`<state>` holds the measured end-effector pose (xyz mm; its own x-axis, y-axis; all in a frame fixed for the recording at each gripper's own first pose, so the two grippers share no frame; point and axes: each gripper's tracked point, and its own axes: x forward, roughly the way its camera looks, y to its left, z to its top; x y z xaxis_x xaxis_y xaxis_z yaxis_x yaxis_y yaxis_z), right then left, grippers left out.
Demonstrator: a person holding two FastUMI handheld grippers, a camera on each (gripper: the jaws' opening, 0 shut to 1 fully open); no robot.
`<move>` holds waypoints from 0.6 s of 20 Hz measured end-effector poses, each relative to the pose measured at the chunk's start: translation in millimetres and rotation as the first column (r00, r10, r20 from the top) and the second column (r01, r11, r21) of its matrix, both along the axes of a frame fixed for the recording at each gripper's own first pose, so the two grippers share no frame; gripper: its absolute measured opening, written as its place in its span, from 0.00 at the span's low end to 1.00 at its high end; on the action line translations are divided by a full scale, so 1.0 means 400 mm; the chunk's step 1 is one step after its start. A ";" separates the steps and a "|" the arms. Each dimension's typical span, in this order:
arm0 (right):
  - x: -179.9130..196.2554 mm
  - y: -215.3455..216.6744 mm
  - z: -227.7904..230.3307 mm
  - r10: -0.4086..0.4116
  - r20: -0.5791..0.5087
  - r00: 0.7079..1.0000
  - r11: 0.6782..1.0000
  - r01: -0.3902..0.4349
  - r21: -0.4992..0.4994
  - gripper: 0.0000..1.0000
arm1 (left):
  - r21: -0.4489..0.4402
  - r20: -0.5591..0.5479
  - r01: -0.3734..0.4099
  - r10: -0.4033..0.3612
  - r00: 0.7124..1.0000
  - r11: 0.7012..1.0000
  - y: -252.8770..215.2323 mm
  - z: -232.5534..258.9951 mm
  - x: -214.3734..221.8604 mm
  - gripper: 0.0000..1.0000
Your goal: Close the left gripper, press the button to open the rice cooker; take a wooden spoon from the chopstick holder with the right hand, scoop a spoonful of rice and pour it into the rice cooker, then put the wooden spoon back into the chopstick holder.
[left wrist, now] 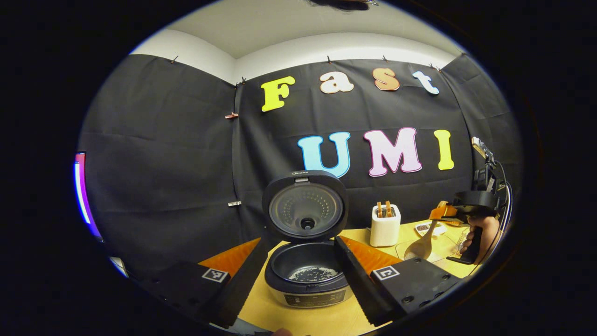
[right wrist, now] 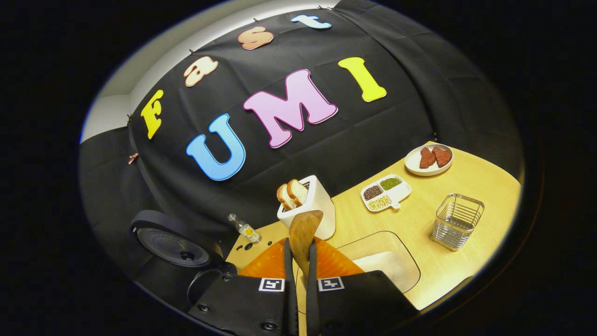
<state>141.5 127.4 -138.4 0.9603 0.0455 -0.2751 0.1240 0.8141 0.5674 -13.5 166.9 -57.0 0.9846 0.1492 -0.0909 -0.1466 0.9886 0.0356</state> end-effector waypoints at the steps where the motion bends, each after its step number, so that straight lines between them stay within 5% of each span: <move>1: 0.005 -0.008 0.013 -0.010 0.006 1.000 1.000 0.010 0.025 0.11 | 0.000 0.000 0.002 -0.002 1.000 1.000 -0.005 -0.003 0.000 0.96; 7: 0.005 -0.007 0.060 -0.023 0.027 0.999 0.996 0.021 0.089 0.11 | 0.007 -0.002 -0.004 0.004 1.000 1.000 0.000 -0.002 -0.014 0.97; 12: -0.014 0.100 0.099 0.042 0.026 0.999 0.987 -0.046 0.157 0.11 | 0.003 -0.004 -0.030 0.030 1.000 1.000 0.030 -0.005 -0.026 0.97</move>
<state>135.7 167.4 -98.7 0.9623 0.1289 -0.2396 0.0759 0.7185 0.6913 -23.8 178.8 -59.0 0.9794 0.1786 -0.0945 -0.1755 0.9837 0.0396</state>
